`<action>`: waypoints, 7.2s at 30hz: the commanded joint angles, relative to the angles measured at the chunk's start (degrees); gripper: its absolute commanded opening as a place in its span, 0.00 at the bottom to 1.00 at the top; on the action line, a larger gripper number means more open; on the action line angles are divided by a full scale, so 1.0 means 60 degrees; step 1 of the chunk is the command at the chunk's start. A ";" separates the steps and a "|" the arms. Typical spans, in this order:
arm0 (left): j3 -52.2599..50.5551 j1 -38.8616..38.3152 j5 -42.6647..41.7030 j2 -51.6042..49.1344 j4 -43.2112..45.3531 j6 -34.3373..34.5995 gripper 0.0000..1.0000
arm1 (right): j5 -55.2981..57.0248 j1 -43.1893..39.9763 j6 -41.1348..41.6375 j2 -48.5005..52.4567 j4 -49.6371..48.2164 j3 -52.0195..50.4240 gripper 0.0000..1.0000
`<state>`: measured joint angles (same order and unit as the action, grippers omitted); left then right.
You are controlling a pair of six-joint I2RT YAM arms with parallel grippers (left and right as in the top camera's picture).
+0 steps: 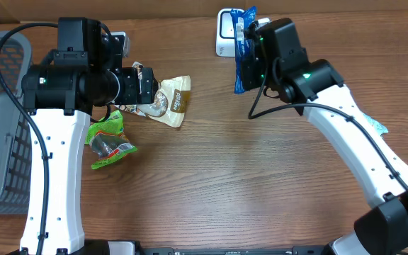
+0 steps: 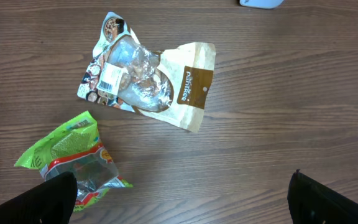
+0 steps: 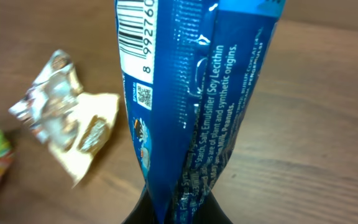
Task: Scan the item barcode
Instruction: 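Lift the Oreo pack and carry it toward the white scanner, then hold the Oreo pack barcode in front of the scanner window, then carry the Oreo pack right and drop it beside the tissue pack, then move the right gripper left to the clear-and-brown cookie bag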
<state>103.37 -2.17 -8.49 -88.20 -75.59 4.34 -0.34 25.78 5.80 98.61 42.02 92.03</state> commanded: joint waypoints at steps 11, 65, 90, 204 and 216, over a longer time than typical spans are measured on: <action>-0.0022 0.0000 0.0015 -0.0040 -0.0004 0.0098 1.00 | 0.2809 0.0149 -0.0018 0.1362 -0.1384 0.0157 0.04; -0.0022 0.0000 0.0015 -0.0040 -0.0004 0.0098 1.00 | 0.7756 -0.0474 -1.2265 0.7756 -1.4611 0.0164 0.04; -0.0022 0.0000 0.0015 -0.0040 -0.0004 0.0098 1.00 | 0.6404 -0.0532 -1.5526 0.7752 -1.6994 0.0168 0.04; -0.0022 0.0000 0.0015 -0.0040 -0.0004 0.0098 1.00 | -0.7082 -0.6280 0.0681 0.0321 0.1446 -0.1239 0.80; -0.0022 0.0000 0.0015 -0.0040 -0.0004 0.0098 1.00 | -0.4958 -0.1242 0.4495 0.2204 -0.4415 -0.1239 0.83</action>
<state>103.24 -2.17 -8.47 -88.20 -75.59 4.32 -35.20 13.65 24.51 108.47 18.74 83.68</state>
